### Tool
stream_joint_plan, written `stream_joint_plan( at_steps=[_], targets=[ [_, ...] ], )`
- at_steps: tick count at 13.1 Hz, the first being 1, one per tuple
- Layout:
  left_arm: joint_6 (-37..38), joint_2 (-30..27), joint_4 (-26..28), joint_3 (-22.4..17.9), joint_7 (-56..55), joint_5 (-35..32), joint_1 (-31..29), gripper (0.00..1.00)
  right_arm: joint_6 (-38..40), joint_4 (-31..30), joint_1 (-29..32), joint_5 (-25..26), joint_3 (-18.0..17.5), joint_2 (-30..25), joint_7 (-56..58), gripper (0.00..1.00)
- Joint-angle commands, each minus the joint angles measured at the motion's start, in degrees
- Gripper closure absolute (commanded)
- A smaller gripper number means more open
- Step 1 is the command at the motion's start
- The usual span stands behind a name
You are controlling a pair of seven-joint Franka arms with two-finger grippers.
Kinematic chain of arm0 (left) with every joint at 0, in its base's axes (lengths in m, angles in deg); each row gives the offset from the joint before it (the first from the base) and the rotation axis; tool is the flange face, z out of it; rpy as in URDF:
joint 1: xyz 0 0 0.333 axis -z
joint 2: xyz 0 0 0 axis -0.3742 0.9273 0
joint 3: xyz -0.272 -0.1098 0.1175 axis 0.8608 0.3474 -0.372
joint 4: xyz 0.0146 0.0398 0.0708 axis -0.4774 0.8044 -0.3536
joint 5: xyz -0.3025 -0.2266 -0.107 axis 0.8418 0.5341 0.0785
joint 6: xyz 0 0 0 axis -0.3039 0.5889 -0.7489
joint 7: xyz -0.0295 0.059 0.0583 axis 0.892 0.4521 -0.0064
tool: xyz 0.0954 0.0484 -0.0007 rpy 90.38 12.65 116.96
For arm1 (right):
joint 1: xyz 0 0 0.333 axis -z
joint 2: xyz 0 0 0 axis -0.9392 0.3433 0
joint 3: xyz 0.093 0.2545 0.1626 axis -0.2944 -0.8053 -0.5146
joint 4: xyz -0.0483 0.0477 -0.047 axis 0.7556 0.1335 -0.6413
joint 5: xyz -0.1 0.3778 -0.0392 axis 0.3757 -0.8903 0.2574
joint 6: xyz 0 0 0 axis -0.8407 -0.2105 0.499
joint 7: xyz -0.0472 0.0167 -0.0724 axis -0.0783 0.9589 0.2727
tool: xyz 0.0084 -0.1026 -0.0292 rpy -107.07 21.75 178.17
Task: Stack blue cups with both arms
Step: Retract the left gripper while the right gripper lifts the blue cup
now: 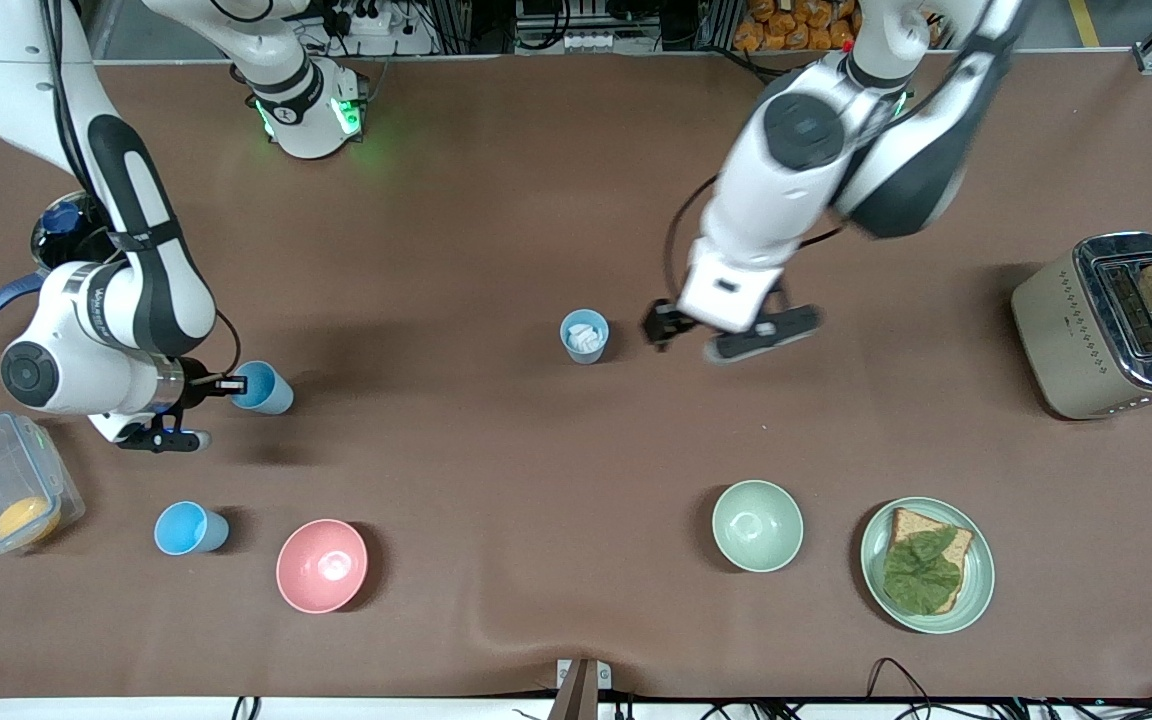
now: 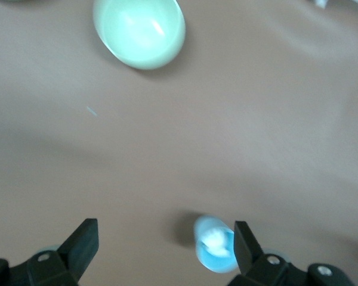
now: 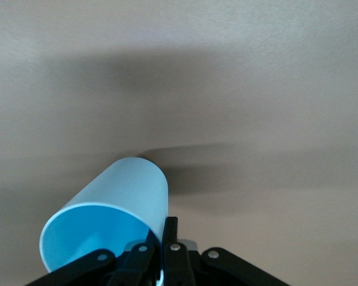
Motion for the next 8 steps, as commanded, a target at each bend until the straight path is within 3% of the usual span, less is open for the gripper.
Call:
stream_joint_plan(
  at_steps=[1,5,8],
  targets=[
    [3.69,-3.56,0.33,0.59,8.58,-1.67,-6.58,0.00,4.52,3.32,-4.71,-2.32,0.02,-0.68,-9.74,1.00],
    [12.55,-7.44,-2.73,0.50,15.29,-1.49,-10.99,0.00,11.80,9.29,-9.37,-8.72,-0.42,-0.85,-18.46,1.00],
    [18.36,-8.05,-7.04,0.24,29.64,4.72,-17.31,0.00,13.67,12.12,-10.69,-11.56,-4.88,-1.73,-26.97,1.00]
  ],
)
